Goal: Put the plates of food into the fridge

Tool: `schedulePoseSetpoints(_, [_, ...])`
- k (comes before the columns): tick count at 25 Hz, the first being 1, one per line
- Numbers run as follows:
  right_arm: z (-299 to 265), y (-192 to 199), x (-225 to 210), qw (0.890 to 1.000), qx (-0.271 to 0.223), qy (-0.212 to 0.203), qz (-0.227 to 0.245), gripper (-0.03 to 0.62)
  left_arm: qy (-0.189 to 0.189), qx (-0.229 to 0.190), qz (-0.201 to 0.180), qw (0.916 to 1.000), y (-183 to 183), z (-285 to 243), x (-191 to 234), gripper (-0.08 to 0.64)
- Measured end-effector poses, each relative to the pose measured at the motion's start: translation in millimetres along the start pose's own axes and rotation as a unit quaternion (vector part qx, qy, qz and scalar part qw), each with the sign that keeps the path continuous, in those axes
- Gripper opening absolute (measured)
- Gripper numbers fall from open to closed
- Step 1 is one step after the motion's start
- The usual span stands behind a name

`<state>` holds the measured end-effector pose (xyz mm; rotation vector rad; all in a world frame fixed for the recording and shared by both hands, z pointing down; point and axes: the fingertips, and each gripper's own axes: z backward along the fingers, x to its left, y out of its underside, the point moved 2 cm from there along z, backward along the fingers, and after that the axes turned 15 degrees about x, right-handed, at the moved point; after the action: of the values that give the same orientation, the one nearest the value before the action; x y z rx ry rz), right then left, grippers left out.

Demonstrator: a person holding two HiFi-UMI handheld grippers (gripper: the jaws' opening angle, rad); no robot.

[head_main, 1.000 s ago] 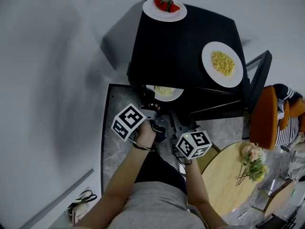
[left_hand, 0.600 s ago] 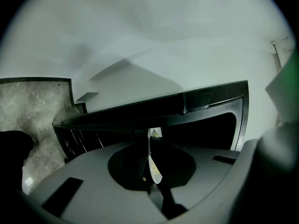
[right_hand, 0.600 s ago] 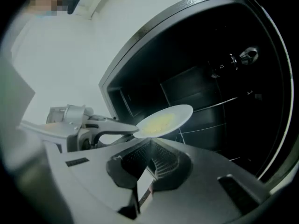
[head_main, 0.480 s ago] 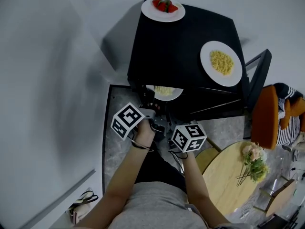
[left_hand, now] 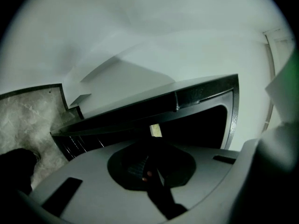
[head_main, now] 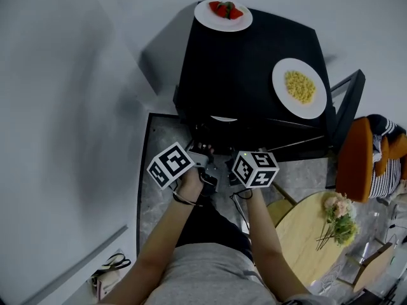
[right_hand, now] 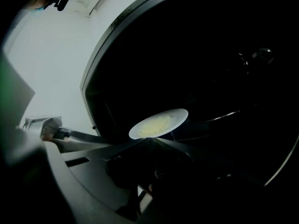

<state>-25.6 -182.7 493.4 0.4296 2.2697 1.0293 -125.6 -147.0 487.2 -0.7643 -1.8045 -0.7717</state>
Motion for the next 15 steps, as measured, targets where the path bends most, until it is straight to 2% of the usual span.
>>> schedulePoseSetpoints(2, [-6, -7, -2, 1.000, -0.003, 0.006, 0.008, 0.014, -0.008, 0.015, -0.058, 0.9982, 6, 5, 0, 0.021])
schedulePoseSetpoints(4, [-11, -15, -5, 1.000, -0.007, 0.013, 0.018, 0.014, -0.026, 0.025, -0.125, 0.9914, 11, 11, 0, 0.021])
schedulePoseSetpoints(6, [-17, -20, -8, 0.999, -0.009, 0.022, 0.028, 0.014, -0.040, 0.026, -0.187, 0.9812, 15, 19, -2, 0.021])
schedulePoseSetpoints(9, [-25, -24, -13, 0.999, -0.008, 0.030, 0.026, 0.014, -0.054, 0.021, -0.273, 0.9602, 19, 28, -11, 0.020])
schedulePoseSetpoints(12, [-28, -24, -14, 0.999, -0.012, 0.034, 0.017, 0.014, -0.068, 0.013, -0.329, 0.9419, 19, 34, -18, 0.020])
schedulePoseSetpoints(15, [-20, -21, -5, 0.999, -0.022, 0.029, 0.020, 0.014, -0.074, 0.003, -0.360, 0.9302, 18, 39, -26, 0.020])
